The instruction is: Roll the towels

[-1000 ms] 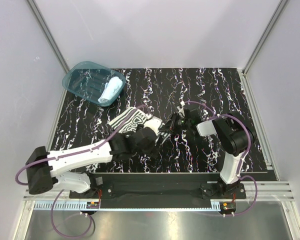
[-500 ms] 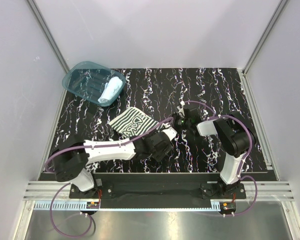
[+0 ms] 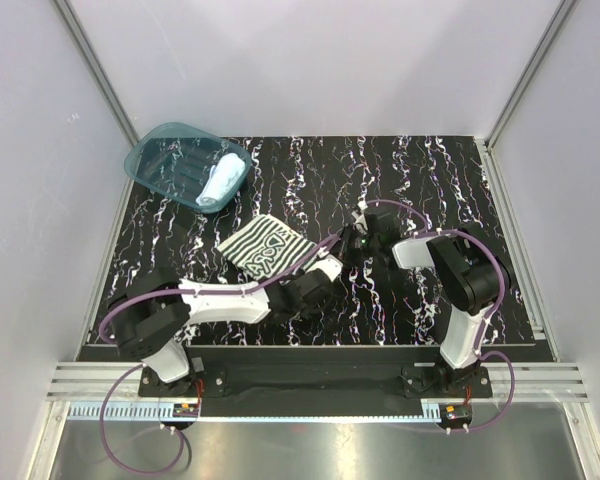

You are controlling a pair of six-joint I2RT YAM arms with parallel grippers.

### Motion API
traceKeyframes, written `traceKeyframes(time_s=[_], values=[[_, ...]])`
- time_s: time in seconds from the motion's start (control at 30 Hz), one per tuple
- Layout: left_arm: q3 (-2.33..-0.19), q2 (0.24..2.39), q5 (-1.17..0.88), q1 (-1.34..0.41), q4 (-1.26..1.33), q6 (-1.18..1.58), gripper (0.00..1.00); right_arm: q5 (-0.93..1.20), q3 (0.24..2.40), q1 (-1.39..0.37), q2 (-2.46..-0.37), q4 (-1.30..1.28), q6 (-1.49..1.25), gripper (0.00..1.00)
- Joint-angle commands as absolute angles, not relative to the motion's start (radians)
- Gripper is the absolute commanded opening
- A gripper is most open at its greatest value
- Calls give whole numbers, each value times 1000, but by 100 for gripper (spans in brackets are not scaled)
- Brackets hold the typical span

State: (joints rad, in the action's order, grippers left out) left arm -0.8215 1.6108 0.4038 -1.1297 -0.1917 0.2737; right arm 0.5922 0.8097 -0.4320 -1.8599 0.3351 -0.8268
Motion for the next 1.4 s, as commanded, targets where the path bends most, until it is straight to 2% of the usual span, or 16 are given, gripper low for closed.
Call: traceKeyframes(time_s=[0.0, 0.2, 0.27, 0.33, 0.37, 0.47, 0.53, 0.67, 0.93, 1.13, 1.17, 1.37], values=[[-769, 1626, 336, -1132, -221, 333, 7, 554, 847, -439, -1873, 261, -779, 12], [-756, 1611, 278, -1117, -204, 328, 2, 543, 868, -425, -1847, 193, -752, 13], [-746, 1594, 211, -1092, -186, 339, 2, 535, 874, -411, -1809, 140, -738, 17], [-732, 1560, 148, -1068, -150, 363, 1, 519, 896, -379, -1752, 83, -701, 30], [-730, 1542, 96, -1062, -141, 373, 1, 503, 925, -370, -1731, 5, -683, 43], [-741, 1516, 20, -1054, -120, 408, 2, 413, 1000, -357, -1642, -192, -597, 57], [-744, 1503, 6, -1051, -101, 428, 1, 358, 1032, -354, -1582, -262, -555, 59], [-701, 1476, -147, -1003, -17, 535, 0, 299, 1081, -354, -1461, -412, -531, 63], [-499, 1457, -429, -855, 421, 854, 0, 333, 982, -356, -1194, -468, -597, 67], [-378, 1499, -606, -761, 722, 1111, 0, 452, 781, -360, -1105, -341, -695, 68], [-359, 1517, -621, -749, 836, 1155, 0, 469, 728, -365, -1100, -280, -721, 68], [-270, 1607, -681, -681, 1096, 1368, 0, 496, 571, -437, -1137, -13, -831, 69]])
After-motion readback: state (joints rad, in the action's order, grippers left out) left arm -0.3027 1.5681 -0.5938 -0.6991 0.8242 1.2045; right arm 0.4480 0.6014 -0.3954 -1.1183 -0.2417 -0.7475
